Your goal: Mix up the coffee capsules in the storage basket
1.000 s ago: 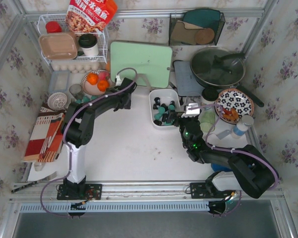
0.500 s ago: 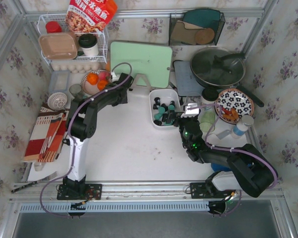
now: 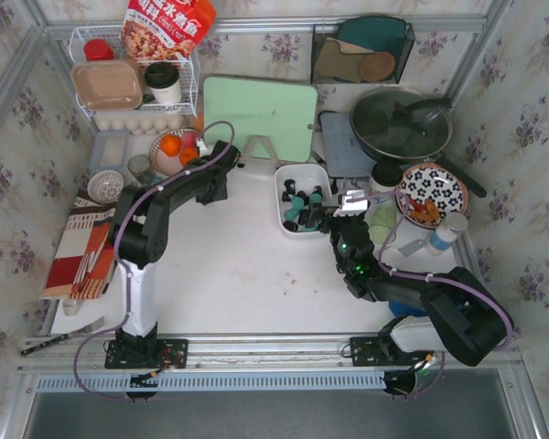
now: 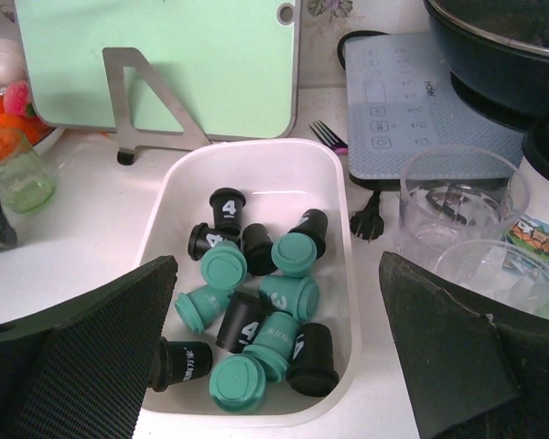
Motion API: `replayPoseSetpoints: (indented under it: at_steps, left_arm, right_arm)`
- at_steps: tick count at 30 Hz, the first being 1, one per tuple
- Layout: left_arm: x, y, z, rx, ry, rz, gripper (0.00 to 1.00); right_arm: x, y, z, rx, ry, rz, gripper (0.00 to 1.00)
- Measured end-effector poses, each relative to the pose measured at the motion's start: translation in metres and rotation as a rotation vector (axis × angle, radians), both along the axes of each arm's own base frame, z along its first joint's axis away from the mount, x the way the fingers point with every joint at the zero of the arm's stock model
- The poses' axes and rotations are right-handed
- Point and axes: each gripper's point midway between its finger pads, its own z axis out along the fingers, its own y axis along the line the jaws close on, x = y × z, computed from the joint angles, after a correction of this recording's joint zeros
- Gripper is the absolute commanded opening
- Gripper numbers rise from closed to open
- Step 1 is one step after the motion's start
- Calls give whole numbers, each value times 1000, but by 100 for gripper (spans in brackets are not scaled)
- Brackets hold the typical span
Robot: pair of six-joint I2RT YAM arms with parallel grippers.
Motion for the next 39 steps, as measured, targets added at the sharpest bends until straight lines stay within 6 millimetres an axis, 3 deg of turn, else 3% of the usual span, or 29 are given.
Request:
replayPoseSetpoints:
  at_steps: [3,9,13,18,21,26,30,34,39]
  left_arm:
    - [-23,-5,13,-49,5,-32,37]
    - [-78,-46,35,-217,-30,-255,38]
    - [-113,-71,47,-274,-114,-504,38]
    - [-155,-84,43,-284,-285,-824,39]
    - [-179,-103,43,-282,-407,-1061,41]
    - [-178,-128,68,-223,-630,-1291,43]
    - [-175,-146,94,-203,-784,-1388,43]
    - [-182,-160,100,-208,-831,-1467,43]
    - [-185,-176,119,-203,-902,-1526,42]
  right_arm:
    - [-1,0,6,10,-13,3,100]
    - [-1,10,13,23,-20,51,100]
    - [5,39,26,37,-7,167,96]
    - [8,87,36,31,78,376,83]
    - [3,113,34,26,158,502,76]
    - [-18,143,7,14,334,695,70]
    - [-40,153,-13,26,450,802,70]
    - [-52,158,-14,38,484,865,69]
    - [-58,163,-14,62,502,898,61]
